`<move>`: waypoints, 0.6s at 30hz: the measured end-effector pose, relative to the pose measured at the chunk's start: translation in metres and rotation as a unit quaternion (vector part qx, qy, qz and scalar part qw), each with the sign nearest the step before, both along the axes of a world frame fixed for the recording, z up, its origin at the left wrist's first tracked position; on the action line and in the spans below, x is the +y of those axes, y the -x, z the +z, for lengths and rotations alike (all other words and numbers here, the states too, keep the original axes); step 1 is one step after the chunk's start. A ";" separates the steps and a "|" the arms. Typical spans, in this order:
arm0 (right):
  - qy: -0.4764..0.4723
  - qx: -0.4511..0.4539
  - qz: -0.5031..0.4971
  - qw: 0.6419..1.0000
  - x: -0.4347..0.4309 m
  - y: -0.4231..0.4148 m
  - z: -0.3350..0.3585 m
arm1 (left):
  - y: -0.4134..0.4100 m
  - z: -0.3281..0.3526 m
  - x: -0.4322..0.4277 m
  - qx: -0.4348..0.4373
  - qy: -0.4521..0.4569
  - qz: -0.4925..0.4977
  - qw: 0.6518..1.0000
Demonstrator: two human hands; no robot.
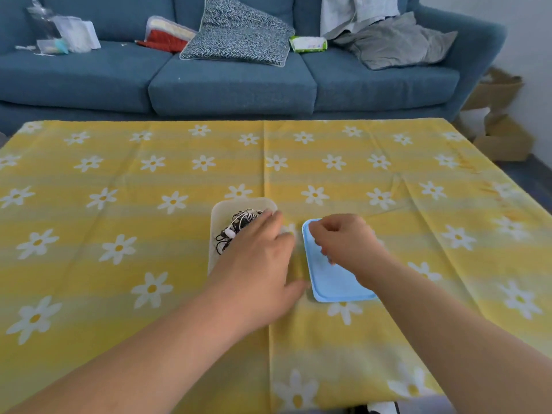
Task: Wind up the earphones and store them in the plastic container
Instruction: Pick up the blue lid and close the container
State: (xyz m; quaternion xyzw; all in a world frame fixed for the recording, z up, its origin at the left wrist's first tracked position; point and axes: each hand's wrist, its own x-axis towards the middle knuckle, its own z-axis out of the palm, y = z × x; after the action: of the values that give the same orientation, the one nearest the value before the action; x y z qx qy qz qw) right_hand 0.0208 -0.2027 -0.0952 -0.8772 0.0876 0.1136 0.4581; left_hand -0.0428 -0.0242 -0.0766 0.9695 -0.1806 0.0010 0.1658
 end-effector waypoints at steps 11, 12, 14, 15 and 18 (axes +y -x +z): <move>0.130 0.074 -0.079 0.986 -0.050 0.003 -0.009 | 0.011 -0.018 -0.056 0.061 -0.071 -0.085 0.992; 0.075 0.083 -0.103 0.988 -0.050 0.003 -0.008 | 0.012 -0.017 -0.059 0.067 -0.087 -0.086 0.990; -0.048 0.120 -0.151 0.980 -0.048 0.003 -0.004 | 0.015 -0.019 -0.064 0.098 -0.099 -0.080 0.987; -0.101 0.143 -0.164 0.971 -0.047 0.004 -0.001 | 0.016 -0.021 -0.066 0.116 -0.096 -0.076 0.986; -0.164 0.193 -0.125 0.959 -0.037 0.005 0.011 | 0.014 -0.024 -0.065 0.132 -0.066 -0.071 0.986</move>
State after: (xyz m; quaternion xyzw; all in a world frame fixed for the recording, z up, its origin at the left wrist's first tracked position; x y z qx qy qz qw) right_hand 0.0154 -0.2400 -0.0838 -0.7332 0.2640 0.2356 0.5807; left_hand -0.0571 -0.0895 -0.1005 0.9546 -0.2251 -0.1511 0.1236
